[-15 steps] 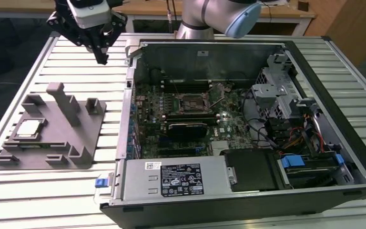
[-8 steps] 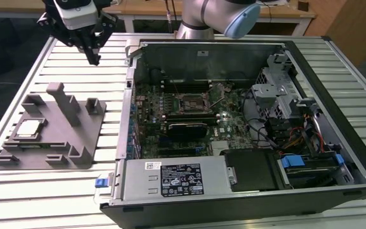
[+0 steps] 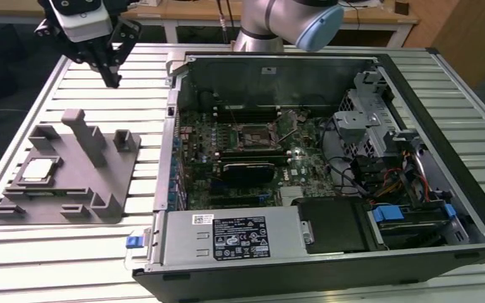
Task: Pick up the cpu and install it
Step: 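Reach for the cpu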
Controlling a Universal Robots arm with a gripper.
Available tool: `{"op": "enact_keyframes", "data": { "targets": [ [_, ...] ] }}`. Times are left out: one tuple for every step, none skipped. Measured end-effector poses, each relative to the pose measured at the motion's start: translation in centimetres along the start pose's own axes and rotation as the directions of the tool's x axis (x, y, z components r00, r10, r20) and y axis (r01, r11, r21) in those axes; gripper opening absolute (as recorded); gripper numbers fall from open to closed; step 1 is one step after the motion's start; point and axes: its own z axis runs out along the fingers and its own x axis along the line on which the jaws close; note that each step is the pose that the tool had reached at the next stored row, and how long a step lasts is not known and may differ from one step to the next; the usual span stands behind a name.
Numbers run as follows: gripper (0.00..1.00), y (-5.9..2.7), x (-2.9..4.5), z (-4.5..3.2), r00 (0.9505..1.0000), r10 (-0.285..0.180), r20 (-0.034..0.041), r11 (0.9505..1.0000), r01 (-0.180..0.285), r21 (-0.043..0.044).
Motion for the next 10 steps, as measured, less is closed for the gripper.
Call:
{"op": "enact_keyframes", "data": {
  "targets": [
    [0.11,0.00,0.25,0.06,1.0000,0.000,0.0000,1.0000,0.000,0.0000],
    [0.11,-0.01,0.49,0.11,1.0000,0.000,0.0000,1.0000,0.000,0.0000],
    [0.11,-0.01,0.73,0.16,1.0000,0.000,0.0000,1.0000,0.000,0.0000],
    [0.11,-0.03,0.97,0.22,1.0000,0.000,0.0000,1.0000,0.000,0.0000],
    [0.11,-0.04,1.22,0.27,1.0000,0.000,0.0001,1.0000,0.000,0.0000],
    [0.11,-0.05,1.48,0.31,1.0000,0.000,0.0000,1.0000,0.000,0.0000],
    [0.11,-0.07,1.73,0.36,1.0000,0.000,0.0000,1.0000,0.000,0.0000],
    [0.11,-0.08,1.99,0.40,1.0000,0.000,0.0000,1.0000,0.000,0.0001],
    [0.11,-0.10,2.23,0.45,1.0000,0.000,0.0000,1.0000,0.000,0.0000],
    [0.11,-0.12,2.50,0.50,1.0000,0.000,0.0000,1.0000,0.000,0.0000]
  ]
}}
